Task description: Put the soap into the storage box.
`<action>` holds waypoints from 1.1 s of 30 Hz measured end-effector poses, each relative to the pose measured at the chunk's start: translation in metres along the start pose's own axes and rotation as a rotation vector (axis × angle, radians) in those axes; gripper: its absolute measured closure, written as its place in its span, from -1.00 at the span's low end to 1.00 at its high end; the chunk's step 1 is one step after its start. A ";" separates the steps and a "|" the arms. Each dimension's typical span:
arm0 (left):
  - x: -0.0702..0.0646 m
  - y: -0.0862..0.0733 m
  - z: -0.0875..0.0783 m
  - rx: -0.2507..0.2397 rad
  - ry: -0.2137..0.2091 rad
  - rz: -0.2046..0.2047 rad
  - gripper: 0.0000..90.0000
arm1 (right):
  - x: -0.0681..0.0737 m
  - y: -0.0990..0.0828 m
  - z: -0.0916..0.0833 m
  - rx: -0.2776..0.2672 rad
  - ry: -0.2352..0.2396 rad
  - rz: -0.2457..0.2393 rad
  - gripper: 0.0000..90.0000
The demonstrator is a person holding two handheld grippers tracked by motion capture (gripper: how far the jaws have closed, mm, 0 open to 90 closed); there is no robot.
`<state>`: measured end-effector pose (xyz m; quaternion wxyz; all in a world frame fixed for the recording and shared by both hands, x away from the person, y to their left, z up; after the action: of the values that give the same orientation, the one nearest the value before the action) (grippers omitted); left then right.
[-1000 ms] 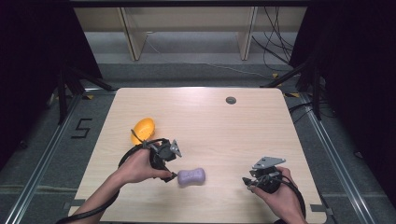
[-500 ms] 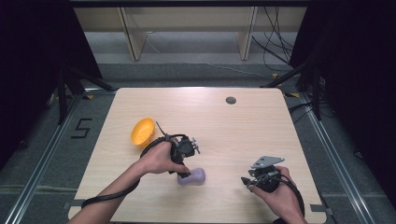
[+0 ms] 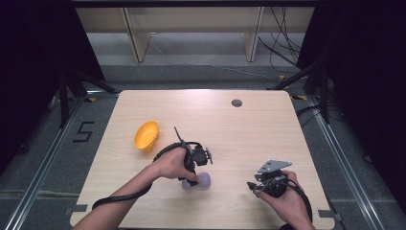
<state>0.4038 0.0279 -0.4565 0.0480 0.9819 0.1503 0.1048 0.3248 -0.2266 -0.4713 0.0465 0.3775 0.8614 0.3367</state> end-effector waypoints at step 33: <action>-0.014 0.014 0.032 0.129 -0.008 0.013 -0.19 | 0.001 0.000 -0.001 0.024 0.018 0.018 0.29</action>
<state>0.4018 0.0082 -0.4882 -0.0154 0.9843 0.1503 0.0914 0.3241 -0.2265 -0.4703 0.0309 0.3825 0.8624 0.3301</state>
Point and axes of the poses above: each handheld gripper's, and its own axes: z roughly forward along the jaws, y roughly out of its top, x roughly to its left, the point moved 1 cm from there along z, roughly forward along the jaws, and after that the axes turned 11 degrees about y, right-handed, at the moved point
